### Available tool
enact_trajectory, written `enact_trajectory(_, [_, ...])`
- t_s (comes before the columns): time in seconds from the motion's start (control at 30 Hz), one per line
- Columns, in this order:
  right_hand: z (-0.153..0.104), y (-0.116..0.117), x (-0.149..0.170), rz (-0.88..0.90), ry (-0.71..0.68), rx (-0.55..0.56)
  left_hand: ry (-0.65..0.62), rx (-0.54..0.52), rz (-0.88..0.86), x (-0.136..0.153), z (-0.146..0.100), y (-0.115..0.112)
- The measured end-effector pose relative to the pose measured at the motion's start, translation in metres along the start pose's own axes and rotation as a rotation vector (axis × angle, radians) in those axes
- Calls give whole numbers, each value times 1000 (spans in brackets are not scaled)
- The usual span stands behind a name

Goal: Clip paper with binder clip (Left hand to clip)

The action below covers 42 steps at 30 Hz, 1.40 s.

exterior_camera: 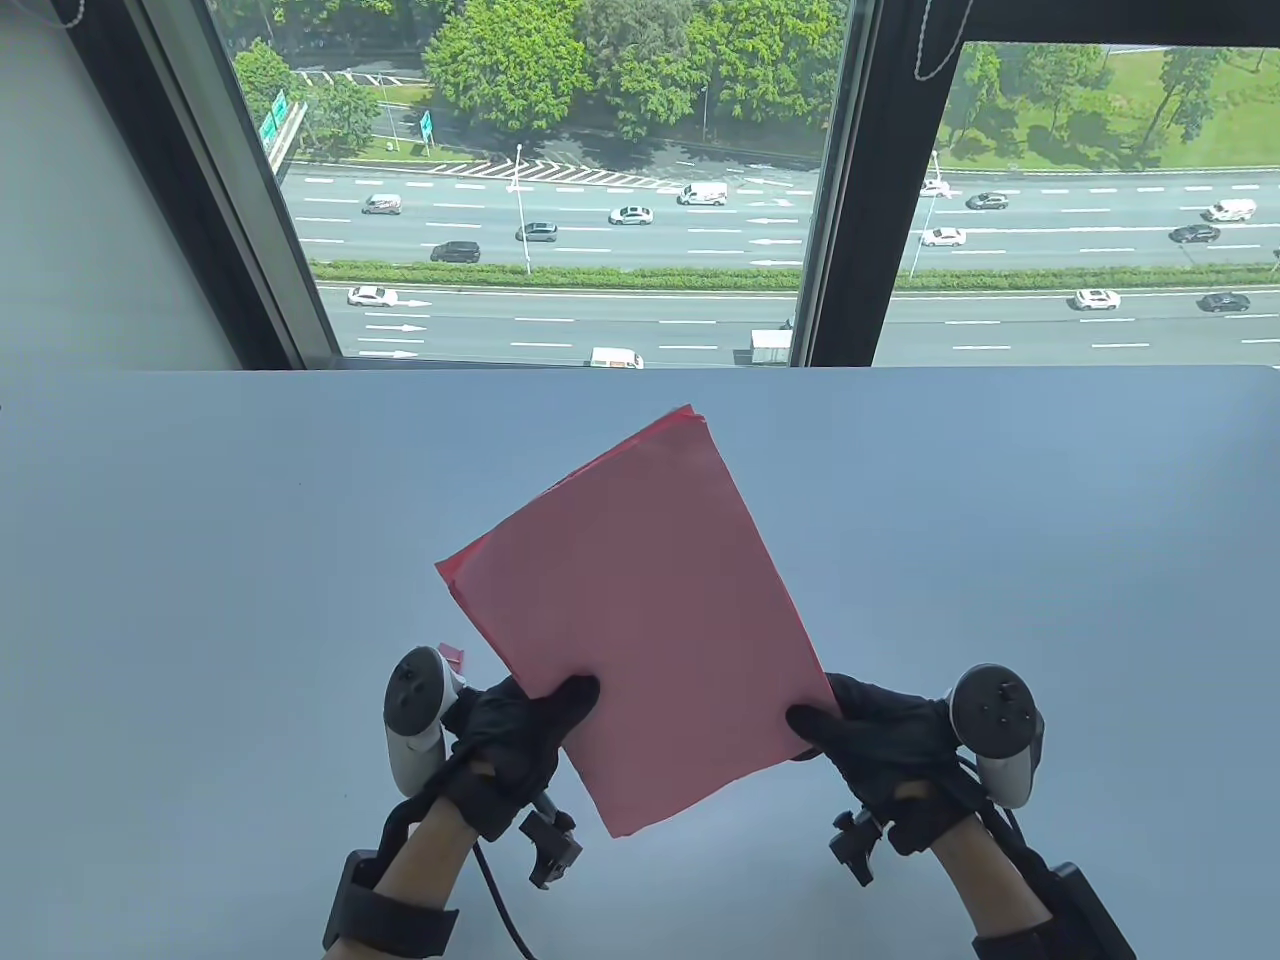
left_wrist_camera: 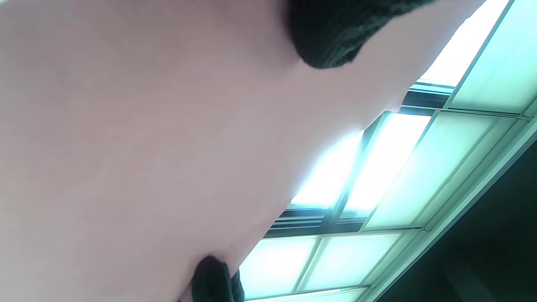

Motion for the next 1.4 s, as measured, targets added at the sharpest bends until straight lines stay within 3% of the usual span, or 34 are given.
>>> enact_trajectory(0.1, [-1,-6,0,29,-11,48,18,32,19,2,0,-1])
enact_trajectory(0.3, [-5,-6,5,208,-10,141,42,-42,-163,9,-2,-4])
enact_trajectory(0.5, [-5,2,11,202,26,99,12,-55,-210,7,-3,-7])
enact_trajectory(0.77, [-3,24,5,166,17,-17,19,51,-298,14,-6,-34])
enact_trajectory(0.93, [-2,30,0,245,-26,-52,35,112,-302,16,-7,-43])
enact_trajectory(1.17, [-2,19,-2,334,-64,-14,45,124,-98,16,-6,-39])
enact_trajectory(1.4, [-2,-1,1,284,-41,-4,5,-15,-46,6,-2,-6])
Point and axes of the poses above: the tracker on the back of each hand, its own x axis roughly to the little-finger side, its own z axis roughly from the wrist to the fingertips, y = z × x, the point moved 3 cm from there along z, roughly from the wrist to the fingertips, and after that the axes turned 8 degrees about -x, right-handed, at the moved point
